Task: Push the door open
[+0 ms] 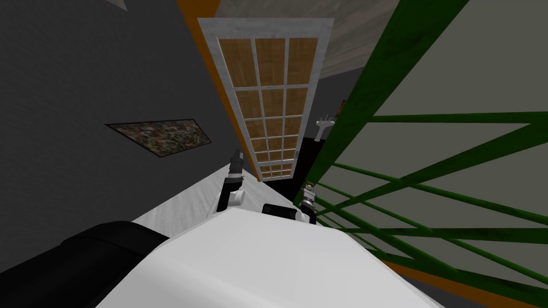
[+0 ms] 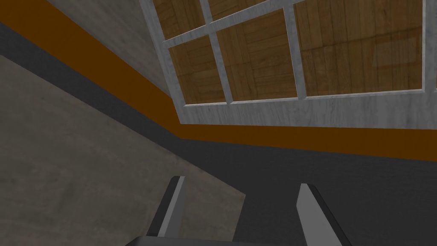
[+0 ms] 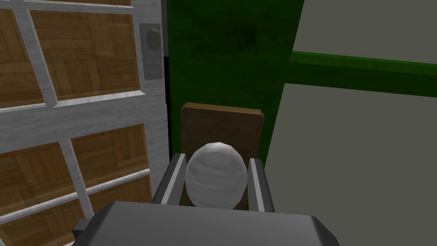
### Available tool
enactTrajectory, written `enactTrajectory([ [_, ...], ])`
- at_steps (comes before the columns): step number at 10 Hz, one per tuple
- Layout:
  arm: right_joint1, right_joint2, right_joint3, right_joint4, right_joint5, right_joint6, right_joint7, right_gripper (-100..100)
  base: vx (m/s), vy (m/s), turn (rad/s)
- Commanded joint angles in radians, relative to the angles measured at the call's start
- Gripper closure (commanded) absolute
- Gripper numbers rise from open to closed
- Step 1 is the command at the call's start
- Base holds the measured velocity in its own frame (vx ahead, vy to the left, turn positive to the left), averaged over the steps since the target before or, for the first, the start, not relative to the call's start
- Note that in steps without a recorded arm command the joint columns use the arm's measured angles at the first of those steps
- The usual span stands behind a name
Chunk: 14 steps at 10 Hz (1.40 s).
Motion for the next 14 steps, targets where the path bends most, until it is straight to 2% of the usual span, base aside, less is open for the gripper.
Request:
enactTrajectory([
  [1, 0.000, -0.002, -0.002, -0.002, -0.001, -0.004, 0.000, 100, 0.000, 0.000, 0.000],
  [2, -0.001, -0.012, -0.025, 0.000, -0.017, -0.007, 0.007, 100, 0.085, 0.002, 0.099],
  [5, -0.004, -0.025, -0.059, 0.000, -0.039, -0.016, 0.017, 100, 0.144, -0.038, 0.079],
  [6, -0.005, -0.031, -0.080, 0.000, -0.053, -0.022, 0.022, 100, 0.178, -0.070, 0.085],
  [12, -0.010, -0.044, -0.153, 0.000, -0.101, -0.042, 0.042, 100, 0.111, -0.032, 0.068],
  [13, -0.010, -0.044, -0.153, 0.000, -0.101, -0.042, 0.042, 100, 0.060, -0.031, -0.010],
  [14, -0.011, -0.045, -0.167, 0.000, -0.110, -0.046, 0.046, 100, 0.056, -0.033, 0.047],
])
